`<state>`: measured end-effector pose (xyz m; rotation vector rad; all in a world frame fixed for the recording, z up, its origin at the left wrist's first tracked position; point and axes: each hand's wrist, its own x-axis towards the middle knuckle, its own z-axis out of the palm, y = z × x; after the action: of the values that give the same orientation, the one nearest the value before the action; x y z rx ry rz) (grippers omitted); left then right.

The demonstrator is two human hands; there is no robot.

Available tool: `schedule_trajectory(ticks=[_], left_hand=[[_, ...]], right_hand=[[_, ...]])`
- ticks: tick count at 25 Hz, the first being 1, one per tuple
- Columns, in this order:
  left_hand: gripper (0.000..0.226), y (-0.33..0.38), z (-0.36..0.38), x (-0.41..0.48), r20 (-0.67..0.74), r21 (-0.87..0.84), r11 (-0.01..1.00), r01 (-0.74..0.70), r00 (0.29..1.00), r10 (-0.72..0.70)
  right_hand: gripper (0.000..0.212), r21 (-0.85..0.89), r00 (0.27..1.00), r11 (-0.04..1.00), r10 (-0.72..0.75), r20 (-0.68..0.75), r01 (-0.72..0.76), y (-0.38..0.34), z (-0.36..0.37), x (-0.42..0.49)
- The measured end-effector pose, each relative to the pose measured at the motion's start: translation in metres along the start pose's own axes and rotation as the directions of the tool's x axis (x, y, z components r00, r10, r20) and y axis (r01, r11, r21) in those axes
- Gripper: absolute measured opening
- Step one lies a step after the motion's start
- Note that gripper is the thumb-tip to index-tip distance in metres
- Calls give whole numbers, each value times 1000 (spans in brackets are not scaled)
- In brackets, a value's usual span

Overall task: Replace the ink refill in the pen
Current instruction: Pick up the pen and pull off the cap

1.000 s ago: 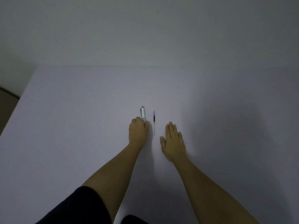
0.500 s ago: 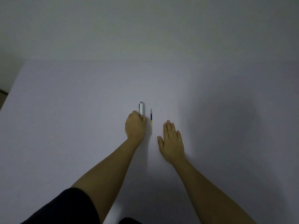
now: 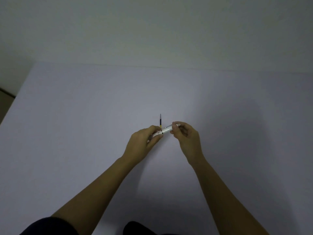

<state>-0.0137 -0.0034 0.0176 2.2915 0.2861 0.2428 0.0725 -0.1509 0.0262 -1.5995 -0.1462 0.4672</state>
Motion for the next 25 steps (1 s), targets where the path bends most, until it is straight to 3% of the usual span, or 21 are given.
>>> schedule_trajectory(ticks=[4,10,14,21,25], left_hand=[[25,5,-3,-8,-2,-41,998,-46,999,46],[34,13,-9,-13,-216,238,956,-173,950,226],[30,17,-8,-13,-267,351,911,-216,910,318],[38,17,-2,-13,-272,443,887,-131,923,272],[50,15,2,-13,-270,437,899,9,955,122]], right_hand=[[13,68,1000,998,-13,6,13,-9,-3,-8],[12,106,999,994,-18,49,13,-15,-1,-22],[11,139,999,990,4,40,-9,-16,-1,-26],[12,190,998,980,54,20,-57,-13,4,-26],[11,299,990,946,140,-30,-125,-5,13,-21]])
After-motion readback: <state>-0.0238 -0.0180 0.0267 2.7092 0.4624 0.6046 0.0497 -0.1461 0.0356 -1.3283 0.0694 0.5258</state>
